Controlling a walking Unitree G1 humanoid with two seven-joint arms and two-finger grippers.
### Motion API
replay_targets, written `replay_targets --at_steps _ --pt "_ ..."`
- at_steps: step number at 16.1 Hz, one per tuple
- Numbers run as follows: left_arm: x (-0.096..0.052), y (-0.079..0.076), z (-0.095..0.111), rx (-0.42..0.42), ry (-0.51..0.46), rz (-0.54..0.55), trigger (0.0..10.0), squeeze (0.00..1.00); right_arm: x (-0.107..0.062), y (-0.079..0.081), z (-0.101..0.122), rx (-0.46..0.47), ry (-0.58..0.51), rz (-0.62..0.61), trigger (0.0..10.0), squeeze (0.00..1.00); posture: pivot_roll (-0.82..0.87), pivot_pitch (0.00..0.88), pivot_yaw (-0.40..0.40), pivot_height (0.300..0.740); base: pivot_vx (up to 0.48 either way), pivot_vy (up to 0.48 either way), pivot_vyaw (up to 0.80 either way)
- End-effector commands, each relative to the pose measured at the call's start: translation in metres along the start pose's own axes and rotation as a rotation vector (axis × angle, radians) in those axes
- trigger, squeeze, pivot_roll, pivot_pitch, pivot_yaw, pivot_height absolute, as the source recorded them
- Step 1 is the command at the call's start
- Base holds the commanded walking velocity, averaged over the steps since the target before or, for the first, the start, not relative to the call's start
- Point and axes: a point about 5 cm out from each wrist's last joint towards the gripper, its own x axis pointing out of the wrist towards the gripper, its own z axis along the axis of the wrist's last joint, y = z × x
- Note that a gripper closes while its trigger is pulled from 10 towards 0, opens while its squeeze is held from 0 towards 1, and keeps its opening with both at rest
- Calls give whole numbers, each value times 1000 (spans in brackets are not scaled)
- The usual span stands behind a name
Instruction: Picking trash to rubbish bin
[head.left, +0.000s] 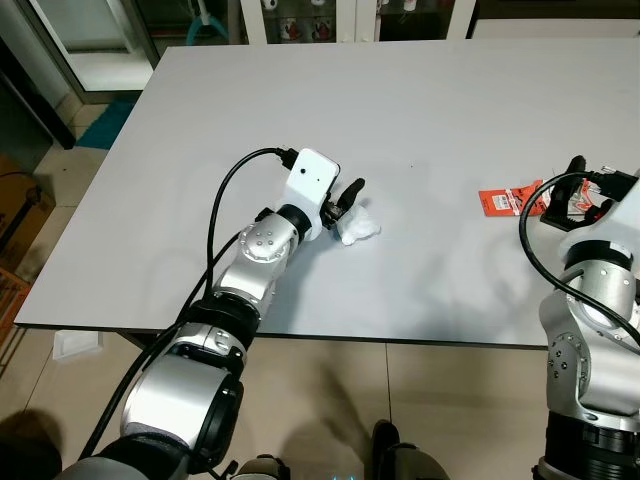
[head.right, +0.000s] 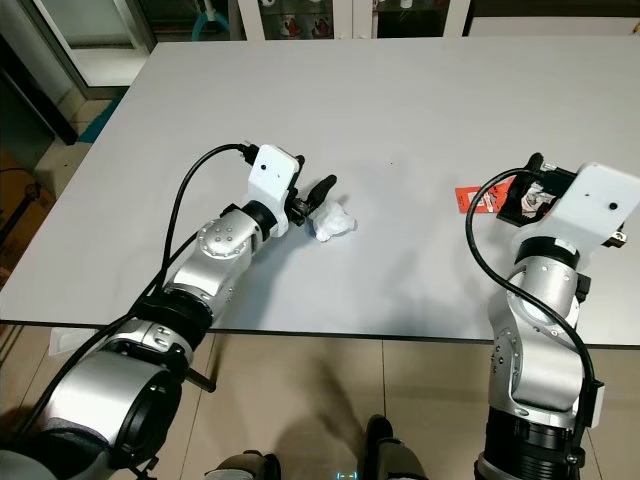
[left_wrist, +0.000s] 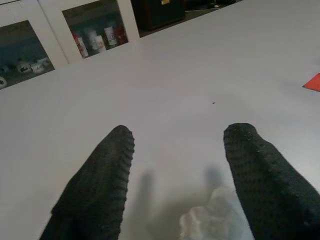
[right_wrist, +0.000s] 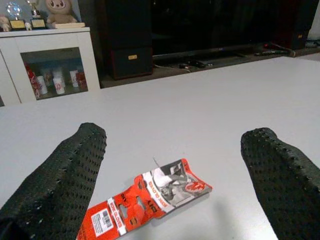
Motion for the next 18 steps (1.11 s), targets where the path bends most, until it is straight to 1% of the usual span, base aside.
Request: replay_targets --at_steps 1,3,5,6,7,8,10,11,12,13,14,15,18 --pt "0 11 7 9 -11 12 10000 1000 0 4 -2 -2 12 14 10000 1000 117 168 83 740 0 0 0" --pt "-1 14 11 -7 -33 24 10000 1000 1 5 -2 -11 5 18 10000 1000 123 159 82 740 0 0 0" --pt "-2 14 12 -30 -33 8 10000 1000 1 5 -2 -10 6 25 10000 1000 123 155 78 740 0 0 0" --pt "-2 12 10 -50 -19 -25 10000 1000 1 5 -2 -14 6 29 10000 1000 124 156 76 740 0 0 0" --pt "-2 11 9 -79 -3 -78 10000 357 1 6 -2 -19 7 34 10000 1000 127 155 75 740 0 0 0" --pt "-2 11 10 -100 -1 -104 10000 0 1 7 -3 -21 10 36 10000 1000 130 154 76 740 0 0 0" --pt "0 11 16 -115 -20 -133 10000 0 1 11 -1 -4 -6 46 10000 1000 133 154 76 740 0 0 0" --pt "0 10 18 -114 -24 -135 10000 0 1 12 0 -1 -12 49 10000 925 133 154 76 740 0 0 0" --pt "1 7 17 -116 -23 -142 10000 0 1 12 2 -10 -25 48 10000 769 131 150 79 740 0 0 0" --pt "1 3 16 -122 -22 -156 10000 0 1 12 1 -22 -13 44 10000 592 131 150 79 740 0 0 0" --pt "0 0 16 -128 -24 -171 10000 0 1 10 1 -25 -9 36 10000 180 131 150 79 740 0 0 -788" --pt "0 -1 16 -134 -24 -178 10000 0 2 9 1 -30 -11 31 10000 0 131 150 79 740 0 0 -788" --pt "1 -2 17 -147 -17 -176 10000 0 2 10 3 -51 -20 37 10000 0 131 150 79 740 0 0 -788"
